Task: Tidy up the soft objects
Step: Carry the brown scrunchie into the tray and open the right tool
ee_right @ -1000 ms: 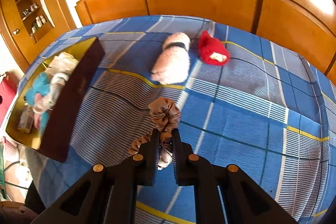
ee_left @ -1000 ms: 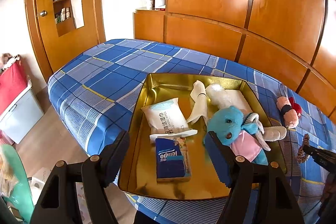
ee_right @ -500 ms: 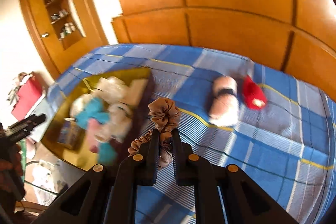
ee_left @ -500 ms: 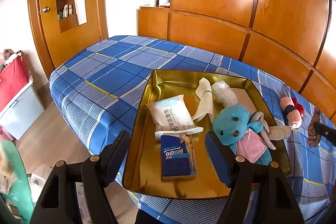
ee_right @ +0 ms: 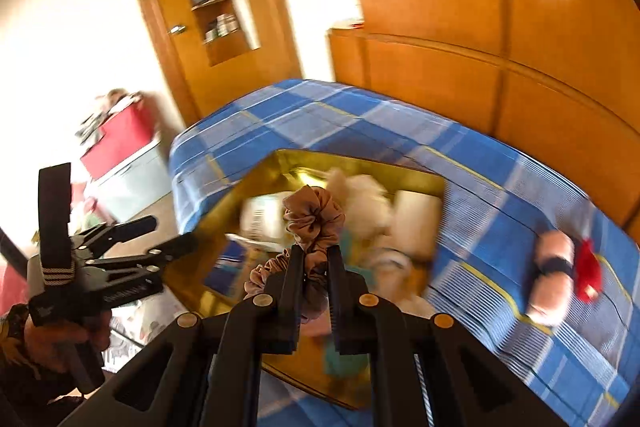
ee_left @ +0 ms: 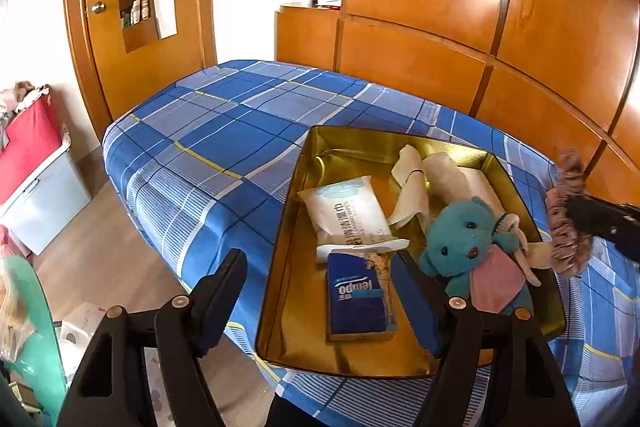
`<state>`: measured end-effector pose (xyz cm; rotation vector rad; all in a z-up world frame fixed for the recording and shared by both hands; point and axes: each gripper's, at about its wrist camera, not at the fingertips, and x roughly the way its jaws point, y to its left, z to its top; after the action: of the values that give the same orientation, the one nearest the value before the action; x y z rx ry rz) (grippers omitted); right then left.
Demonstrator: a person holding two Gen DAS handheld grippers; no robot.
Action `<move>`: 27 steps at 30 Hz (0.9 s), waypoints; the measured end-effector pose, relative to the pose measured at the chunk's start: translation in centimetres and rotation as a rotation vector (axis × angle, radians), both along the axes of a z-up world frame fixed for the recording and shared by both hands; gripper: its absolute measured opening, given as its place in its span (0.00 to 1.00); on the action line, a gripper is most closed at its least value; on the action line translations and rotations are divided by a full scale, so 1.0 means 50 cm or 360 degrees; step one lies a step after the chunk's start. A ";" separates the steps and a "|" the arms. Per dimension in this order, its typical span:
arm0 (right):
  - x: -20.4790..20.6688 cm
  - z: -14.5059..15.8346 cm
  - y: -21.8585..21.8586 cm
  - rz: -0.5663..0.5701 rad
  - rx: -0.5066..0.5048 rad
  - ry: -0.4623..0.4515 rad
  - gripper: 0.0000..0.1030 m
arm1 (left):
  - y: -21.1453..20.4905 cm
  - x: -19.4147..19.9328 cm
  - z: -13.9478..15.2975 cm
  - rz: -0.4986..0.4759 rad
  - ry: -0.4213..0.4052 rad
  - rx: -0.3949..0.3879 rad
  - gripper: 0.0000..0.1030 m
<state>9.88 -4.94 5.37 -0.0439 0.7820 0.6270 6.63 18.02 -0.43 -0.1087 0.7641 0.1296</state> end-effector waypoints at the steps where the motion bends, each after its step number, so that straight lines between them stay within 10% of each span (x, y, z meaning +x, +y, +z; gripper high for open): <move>1: 0.003 -0.002 0.025 0.0044 -0.0013 0.0003 0.09 | 0.004 0.000 -0.001 0.0005 0.0001 -0.0002 0.73; 20: 0.075 -0.166 0.212 0.0240 -0.0433 0.0230 0.14 | 0.074 -0.003 -0.024 0.0134 0.0033 -0.0050 0.72; 27: 0.061 -0.174 0.223 0.0258 -0.0465 0.0224 0.31 | 0.067 -0.005 -0.021 0.0120 0.0032 -0.0040 0.73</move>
<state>12.94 6.21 -3.32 -0.3361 1.0092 0.6699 6.38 21.38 -1.46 -0.1606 0.7819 0.1930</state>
